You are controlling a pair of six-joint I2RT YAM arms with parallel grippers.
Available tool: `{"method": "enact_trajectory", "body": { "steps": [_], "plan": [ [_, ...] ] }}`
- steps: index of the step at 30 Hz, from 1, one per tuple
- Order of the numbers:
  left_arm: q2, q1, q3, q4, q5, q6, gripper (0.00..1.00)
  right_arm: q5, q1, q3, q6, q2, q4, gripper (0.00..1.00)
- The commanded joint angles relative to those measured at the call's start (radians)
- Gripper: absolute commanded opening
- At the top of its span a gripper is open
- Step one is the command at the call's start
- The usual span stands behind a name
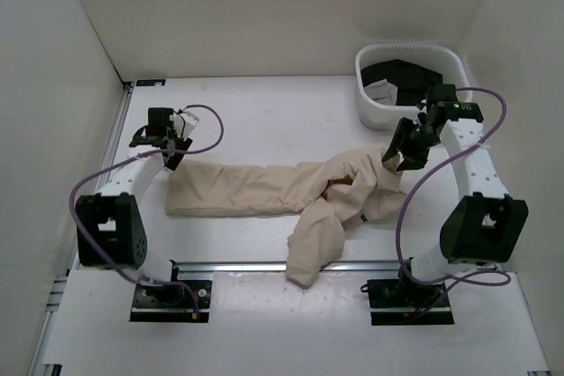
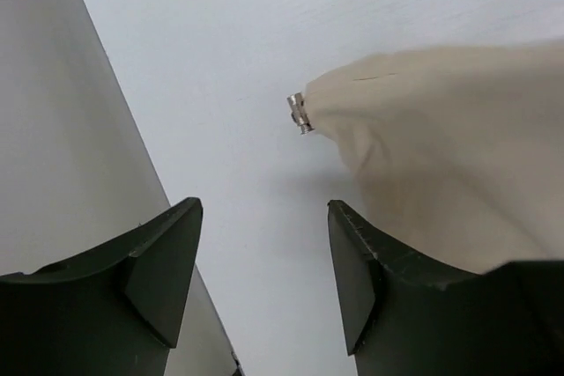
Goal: Fold and stack the trousers
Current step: Flatten the trousers out
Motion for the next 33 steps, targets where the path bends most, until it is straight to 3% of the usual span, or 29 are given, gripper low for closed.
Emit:
{"method": "enact_trajectory", "body": {
  "steps": [1, 3, 5, 7, 12, 15, 20, 22, 23, 24, 26, 28, 29, 30, 32, 33],
  "plan": [
    [-0.149, -0.043, -0.046, -0.062, 0.072, 0.112, 0.71, -0.154, -0.044, 0.09, 0.021, 0.098, 0.092, 0.57],
    [-0.19, -0.043, -0.079, -0.099, 0.095, 0.138, 0.72, -0.173, -0.028, 0.154, 0.021, 0.161, 0.093, 0.69],
    [-0.224, -0.043, -0.125, -0.176, 0.133, 0.191, 0.72, -0.103, -0.004, 0.251, -0.002, 0.187, 0.035, 0.7],
    [-0.297, -0.043, -0.193, -0.193, 0.133, 0.24, 0.72, -0.039, 0.007, 0.242, -0.011, 0.158, -0.042, 0.73],
    [-0.368, -0.034, -0.421, -0.04, 0.055, 0.327, 0.72, 0.018, -0.014, -0.091, 0.001, -0.076, 0.027, 0.9],
    [-0.321, -0.033, -0.417, 0.005, 0.064, 0.285, 0.72, 0.008, -0.036, -0.204, 0.035, -0.155, 0.069, 0.93],
    [-0.151, -0.052, -0.363, 0.005, 0.107, 0.225, 0.71, -0.098, -0.08, -0.406, 0.061, -0.129, 0.237, 0.94],
    [-0.095, -0.062, -0.363, 0.005, 0.116, 0.202, 0.61, -0.127, -0.08, -0.448, 0.085, -0.09, 0.358, 0.94],
    [-0.078, -0.063, -0.363, 0.005, 0.116, 0.192, 0.37, -0.15, -0.08, -0.46, 0.086, -0.074, 0.391, 0.94],
    [-0.048, -0.073, -0.354, 0.005, 0.095, 0.167, 0.2, -0.179, -0.08, -0.469, 0.098, -0.038, 0.444, 0.92],
    [-0.019, -0.073, -0.322, 0.005, 0.072, 0.138, 0.14, -0.18, -0.08, -0.485, 0.098, -0.008, 0.471, 0.84],
    [0.006, -0.037, -0.262, 0.005, 0.026, 0.12, 0.14, -0.134, -0.08, -0.476, 0.084, 0.029, 0.448, 0.61],
    [0.006, -0.014, -0.23, 0.005, 0.015, 0.106, 0.14, -0.134, -0.08, -0.464, 0.075, 0.029, 0.434, 0.3],
    [0.023, 0.017, -0.19, 0.005, -0.008, 0.106, 0.14, -0.134, -0.08, -0.447, 0.061, 0.029, 0.419, 0.18],
    [0.085, 0.127, -0.031, 0.005, -0.029, 0.093, 0.14, -0.134, -0.08, -0.378, 0.052, -0.01, 0.365, 0.03],
    [0.118, 0.164, 0.033, 0.005, -0.042, 0.075, 0.14, -0.124, -0.068, -0.346, 0.052, -0.026, 0.342, 0.0]
  ]
}}
